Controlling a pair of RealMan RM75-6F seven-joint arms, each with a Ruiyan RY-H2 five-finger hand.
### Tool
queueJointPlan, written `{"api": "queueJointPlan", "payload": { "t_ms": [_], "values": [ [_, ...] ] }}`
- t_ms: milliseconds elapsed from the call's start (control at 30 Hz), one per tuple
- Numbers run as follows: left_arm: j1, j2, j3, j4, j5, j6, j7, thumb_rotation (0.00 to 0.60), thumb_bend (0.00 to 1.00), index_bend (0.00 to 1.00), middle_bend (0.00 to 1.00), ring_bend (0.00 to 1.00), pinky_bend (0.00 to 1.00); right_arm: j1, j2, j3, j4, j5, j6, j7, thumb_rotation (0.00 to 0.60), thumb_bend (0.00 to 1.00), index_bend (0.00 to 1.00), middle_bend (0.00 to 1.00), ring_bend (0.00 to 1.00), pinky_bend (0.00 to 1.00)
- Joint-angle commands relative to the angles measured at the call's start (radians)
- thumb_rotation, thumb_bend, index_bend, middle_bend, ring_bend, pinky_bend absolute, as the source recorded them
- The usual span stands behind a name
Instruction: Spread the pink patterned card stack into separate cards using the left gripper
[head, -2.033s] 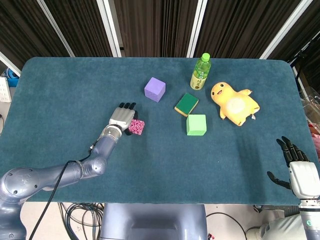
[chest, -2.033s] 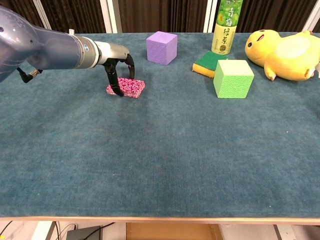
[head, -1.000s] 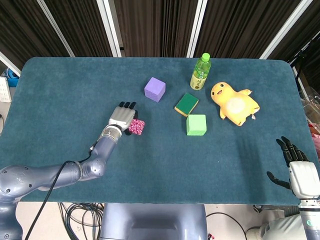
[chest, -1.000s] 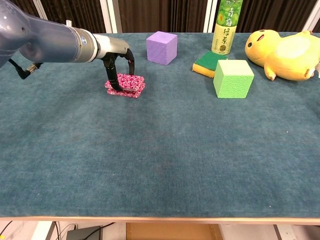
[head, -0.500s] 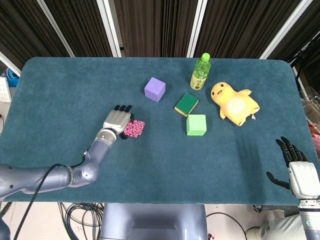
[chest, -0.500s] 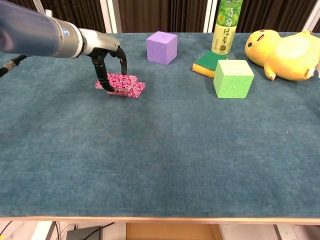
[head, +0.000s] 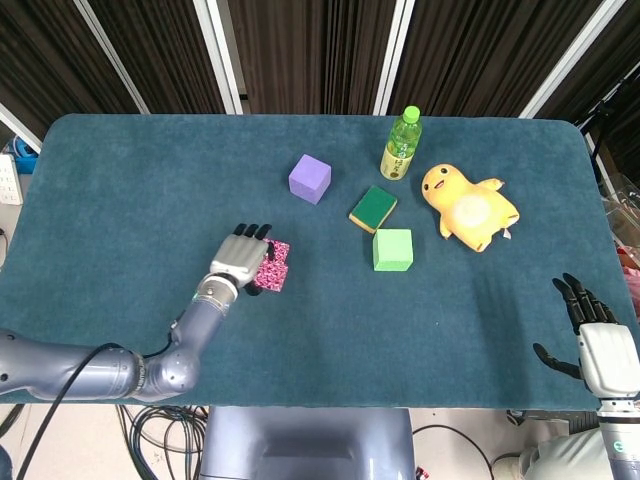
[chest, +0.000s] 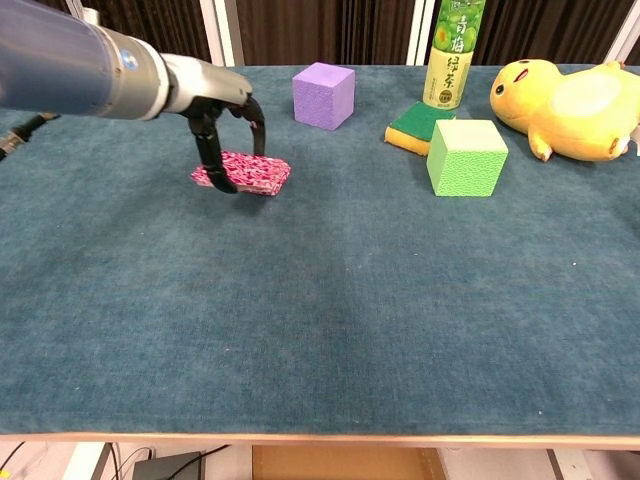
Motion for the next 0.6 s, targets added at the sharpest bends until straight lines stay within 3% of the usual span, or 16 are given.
{"api": "queueJointPlan", "payload": {
  "t_ms": [33,600],
  "values": [
    [-0.019,-0.04,-0.018,0.03,-0.023,0.003,0.013,0.6,0.31,0.53,0.1,0.0,0.0,0.0,0.0,0.0,0.0,0.001,0.0,0.002,0.6,0.2,0.07,0.05,0.13,0.24],
    [-0.09,-0.211,-0.064,0.206,-0.11,0.036,0.114,0.6,0.31,0.54,0.11,0.0,0.0,0.001,0.001,0.002,0.0,0.003,-0.003,0.005,0.6,0.2,0.07,0.05,0.13,0.24]
  ]
}}
